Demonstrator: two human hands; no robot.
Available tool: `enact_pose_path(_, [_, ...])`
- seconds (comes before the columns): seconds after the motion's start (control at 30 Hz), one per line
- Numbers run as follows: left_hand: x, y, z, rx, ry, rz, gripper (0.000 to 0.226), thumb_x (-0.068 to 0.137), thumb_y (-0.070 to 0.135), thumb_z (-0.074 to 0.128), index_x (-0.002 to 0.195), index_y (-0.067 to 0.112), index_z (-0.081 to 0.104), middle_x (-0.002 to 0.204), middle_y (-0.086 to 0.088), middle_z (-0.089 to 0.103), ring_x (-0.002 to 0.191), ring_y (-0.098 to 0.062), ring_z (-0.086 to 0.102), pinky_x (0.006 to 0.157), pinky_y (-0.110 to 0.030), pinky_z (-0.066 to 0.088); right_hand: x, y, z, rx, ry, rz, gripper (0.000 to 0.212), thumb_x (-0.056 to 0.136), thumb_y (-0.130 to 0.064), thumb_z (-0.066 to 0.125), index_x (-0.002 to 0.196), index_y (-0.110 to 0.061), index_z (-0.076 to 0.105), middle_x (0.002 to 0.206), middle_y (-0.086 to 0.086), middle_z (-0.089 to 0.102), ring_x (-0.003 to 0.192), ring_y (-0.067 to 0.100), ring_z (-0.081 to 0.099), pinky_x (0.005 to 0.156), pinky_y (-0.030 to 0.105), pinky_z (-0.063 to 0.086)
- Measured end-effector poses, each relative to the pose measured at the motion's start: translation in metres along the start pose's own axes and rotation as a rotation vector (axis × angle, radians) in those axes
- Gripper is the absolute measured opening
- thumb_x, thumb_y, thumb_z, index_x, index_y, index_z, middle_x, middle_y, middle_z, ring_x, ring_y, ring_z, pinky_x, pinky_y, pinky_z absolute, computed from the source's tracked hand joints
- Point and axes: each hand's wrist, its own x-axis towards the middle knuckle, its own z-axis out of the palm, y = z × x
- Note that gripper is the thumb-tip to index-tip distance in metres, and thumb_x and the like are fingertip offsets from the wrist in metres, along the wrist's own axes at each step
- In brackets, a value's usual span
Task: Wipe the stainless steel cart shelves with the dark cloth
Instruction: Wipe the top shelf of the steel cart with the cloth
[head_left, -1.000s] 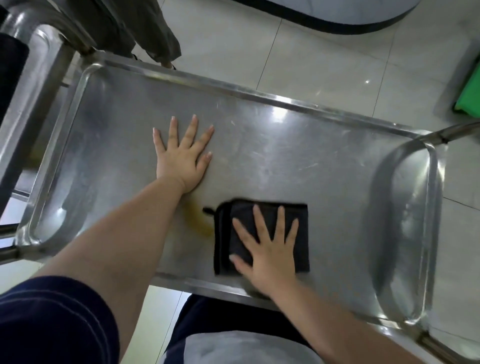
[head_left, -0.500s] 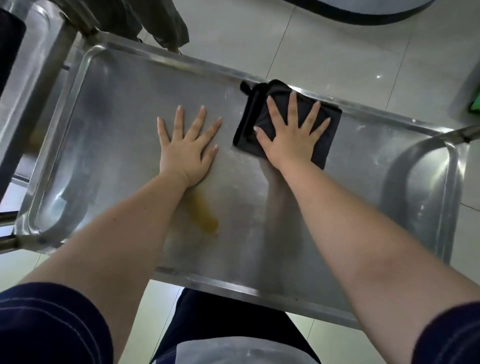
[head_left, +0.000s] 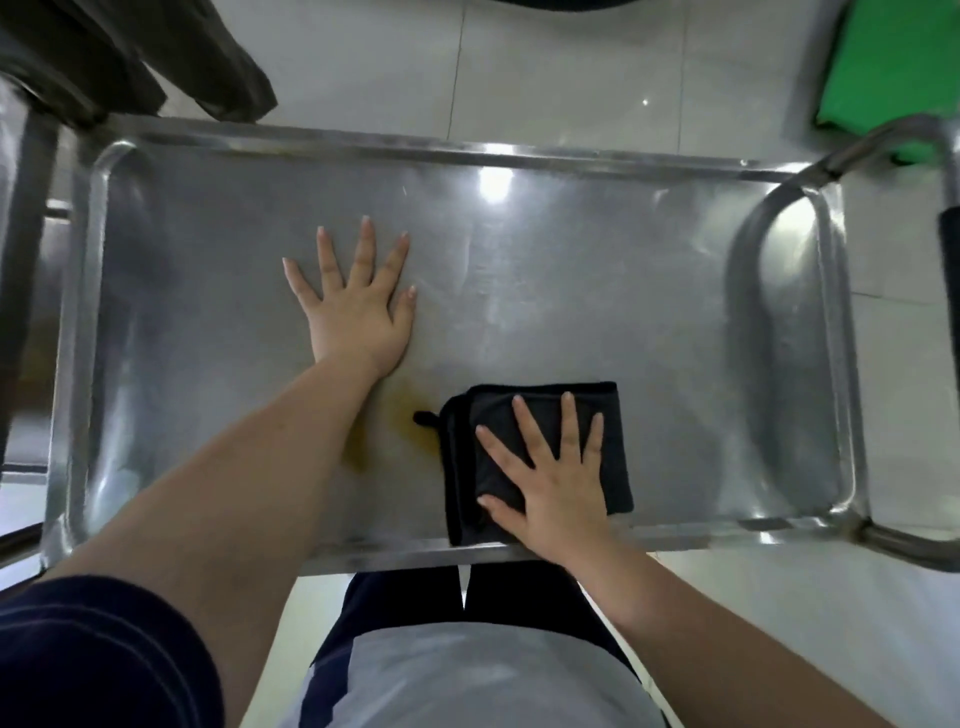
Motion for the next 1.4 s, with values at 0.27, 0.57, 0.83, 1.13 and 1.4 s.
enact_pose_path(0.27, [0.000, -0.006, -0.003, 0.022, -0.036, 0.049, 0.059, 0.099, 0.058, 0.007, 0.154, 0.043, -0.008, 0.164, 0.005, -0.016, 0.148, -0.039, -0.020, 0.111, -0.071, -0.011, 0.001, -0.039, -0.004, -0.008, -0.054, 0.152, 0.078, 0.086, -0.076, 0.036, 0.154, -0.047, 0.012, 0.166, 0.002, 0.003, 0.145, 0.054, -0.007, 0.110, 0.076, -0.001])
enact_pose_path(0.57, [0.000, -0.002, -0.005, 0.029, -0.049, 0.064, 0.059, 0.099, 0.060, 0.007, 0.154, 0.044, -0.009, 0.164, 0.005, -0.015, 0.148, -0.040, -0.019, 0.111, -0.071, -0.010, -0.016, 0.023, -0.001, -0.044, -0.013, 0.090, 0.076, 0.082, -0.074, 0.046, 0.150, -0.048, 0.026, 0.163, -0.002, 0.020, 0.146, 0.051, 0.008, 0.109, 0.076, 0.004])
enact_pose_path(0.83, [-0.001, -0.005, -0.003, 0.032, -0.044, 0.061, 0.060, 0.098, 0.062, 0.004, 0.153, 0.045, -0.011, 0.164, 0.004, -0.017, 0.148, -0.039, -0.019, 0.111, -0.071, -0.009, -0.054, 0.106, -0.001, -0.087, -0.186, 0.339, 0.077, 0.083, -0.081, 0.019, 0.151, -0.045, 0.014, 0.165, -0.004, -0.001, 0.146, 0.050, -0.007, 0.109, 0.077, 0.005])
enact_pose_path(1.13, [0.002, -0.005, -0.004, 0.011, -0.064, 0.060, 0.059, 0.098, 0.061, 0.005, 0.153, 0.046, -0.012, 0.164, 0.006, -0.018, 0.147, -0.038, -0.021, 0.111, -0.070, -0.012, 0.021, -0.044, -0.005, -0.001, -0.019, 0.028, 0.079, 0.084, -0.077, 0.038, 0.153, -0.049, 0.012, 0.166, -0.004, 0.006, 0.145, 0.054, -0.005, 0.108, 0.077, -0.003])
enact_pose_path(1.4, [0.002, -0.002, -0.003, 0.026, -0.063, 0.060, 0.059, 0.098, 0.062, 0.003, 0.152, 0.046, -0.014, 0.163, 0.006, -0.019, 0.147, -0.038, -0.022, 0.111, -0.070, -0.011, -0.013, 0.116, -0.011, 0.068, -0.082, 0.563, 0.078, 0.077, -0.083, 0.021, 0.145, -0.060, -0.009, 0.165, -0.014, -0.003, 0.149, 0.041, -0.010, 0.112, 0.072, -0.001])
